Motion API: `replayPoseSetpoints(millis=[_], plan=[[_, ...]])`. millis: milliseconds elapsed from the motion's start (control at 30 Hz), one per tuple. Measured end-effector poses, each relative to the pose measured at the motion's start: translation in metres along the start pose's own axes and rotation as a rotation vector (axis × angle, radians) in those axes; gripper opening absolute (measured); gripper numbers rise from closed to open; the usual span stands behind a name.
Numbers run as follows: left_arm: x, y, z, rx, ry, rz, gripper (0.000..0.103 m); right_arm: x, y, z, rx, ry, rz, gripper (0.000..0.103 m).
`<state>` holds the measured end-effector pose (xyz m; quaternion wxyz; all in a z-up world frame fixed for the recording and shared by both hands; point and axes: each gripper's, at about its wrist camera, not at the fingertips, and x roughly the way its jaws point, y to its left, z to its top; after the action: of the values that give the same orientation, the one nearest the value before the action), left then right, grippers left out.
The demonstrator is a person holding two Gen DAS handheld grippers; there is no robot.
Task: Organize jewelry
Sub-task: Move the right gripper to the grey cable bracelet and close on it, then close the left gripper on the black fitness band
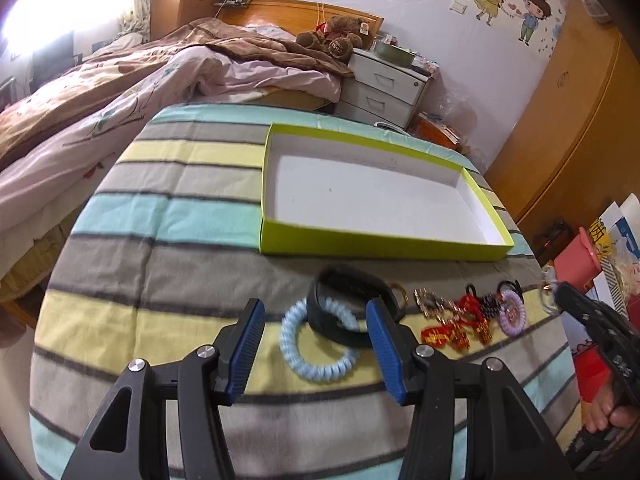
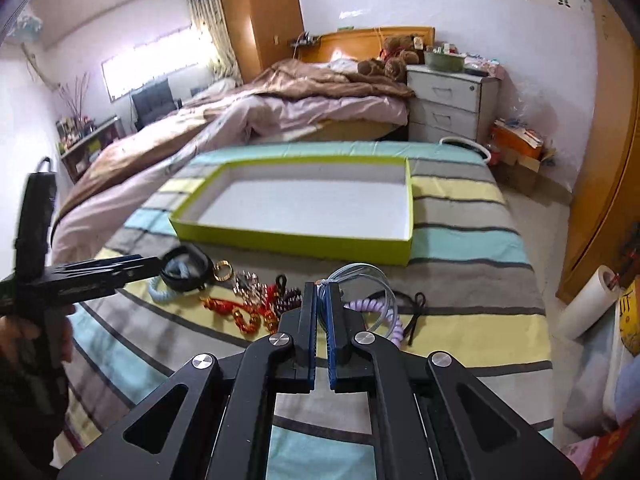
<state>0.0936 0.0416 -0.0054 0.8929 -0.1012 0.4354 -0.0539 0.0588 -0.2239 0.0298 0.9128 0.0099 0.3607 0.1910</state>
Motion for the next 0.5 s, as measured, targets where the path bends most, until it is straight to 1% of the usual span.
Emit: replayPoseSetpoints(millis=[67,133,167,200,233,267,300,367,500], plan=[[0.014,0.003,0.006,0.004,0.046,0.006,0.052,-0.004,0.000,0.001,0.002,-0.011,-0.009,0.004],[0.017,0.004,0.008,0.002,0.049,0.015,0.052,-0.006,0.000,0.003,0.004,-0.023,-0.009,0.004],[0.018,0.002,0.009,0.029,0.039,0.025,0.052,-0.007,-0.001,0.003,0.005,-0.025,-0.009,0.004],[0.021,0.001,0.011,0.037,0.046,0.031,0.052,-0.007,-0.001,0.003,0.006,-0.025,-0.010,0.004],[0.026,0.002,0.013,0.035,0.064,0.021,0.052,-0.007,-0.002,0.004,0.008,-0.026,-0.010,0.004],[0.030,0.002,0.014,0.031,0.081,-0.001,0.050,-0.006,-0.003,0.004,0.009,-0.026,-0.010,0.004],[0.033,0.002,0.015,0.024,0.090,-0.009,0.043,-0.005,-0.004,0.005,0.013,-0.024,-0.008,0.004],[0.036,-0.004,0.015,0.062,0.095,0.000,0.035,-0.004,-0.006,0.004,0.019,-0.023,-0.006,0.004],[0.042,-0.012,0.015,0.094,0.111,0.012,0.029,-0.003,-0.011,0.004,0.031,-0.025,-0.003,0.004]])
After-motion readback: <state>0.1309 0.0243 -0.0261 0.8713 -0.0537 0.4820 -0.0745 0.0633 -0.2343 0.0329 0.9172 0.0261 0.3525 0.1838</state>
